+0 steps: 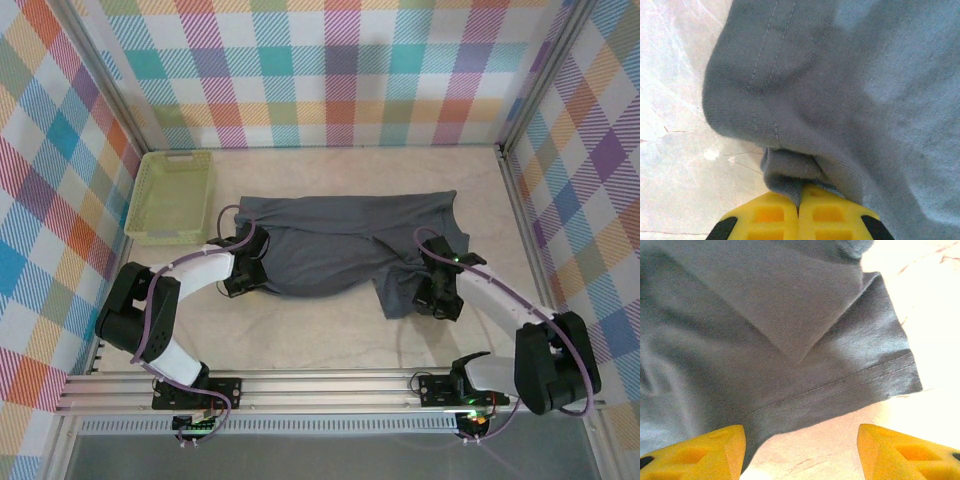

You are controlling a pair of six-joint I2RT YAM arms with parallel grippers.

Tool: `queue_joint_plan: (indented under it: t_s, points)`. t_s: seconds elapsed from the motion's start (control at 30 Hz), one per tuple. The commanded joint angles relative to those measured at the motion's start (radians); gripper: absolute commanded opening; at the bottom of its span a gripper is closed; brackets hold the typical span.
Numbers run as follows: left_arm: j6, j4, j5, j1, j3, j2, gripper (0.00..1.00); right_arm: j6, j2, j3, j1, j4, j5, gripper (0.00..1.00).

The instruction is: Fold the inside-out t-shirt

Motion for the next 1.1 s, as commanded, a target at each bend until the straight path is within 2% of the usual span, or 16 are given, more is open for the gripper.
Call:
queue_joint_plan:
  t_s: [0.0, 0.17, 0.33, 0.43, 0.67, 0.83, 1.07]
  points:
    - [0.022, 0.103, 0.005, 0.013, 0.000, 0.011, 0.01, 0.031, 0.066, 0.018, 0.004, 0.023, 0.009, 0.58]
    - [0.023, 0.100, 0.005, 0.015, -0.004, 0.006, 0.01, 0.020, 0.163, 0.046, 0.042, 0.063, -0.025, 0.54]
    - [0.028, 0.101, 0.004, 0.035, -0.018, -0.002, 0.01, 0.054, 0.214, 0.106, 0.184, 0.071, -0.062, 0.54]
    - [0.029, 0.101, 0.009, 0.044, -0.017, -0.002, 0.01, 0.071, 0.237, 0.146, 0.238, 0.040, -0.054, 0.55]
    - [0.039, 0.089, 0.006, 0.048, -0.015, -0.016, 0.01, 0.140, 0.064, 0.104, 0.237, -0.093, 0.080, 0.56]
    - [0.040, 0.089, 0.000, 0.051, -0.021, -0.026, 0.01, 0.201, -0.038, 0.007, 0.240, -0.102, 0.014, 0.54]
    - [0.035, 0.093, 0.007, 0.051, -0.019, -0.022, 0.00, 0.230, -0.017, -0.069, 0.259, -0.021, -0.053, 0.52]
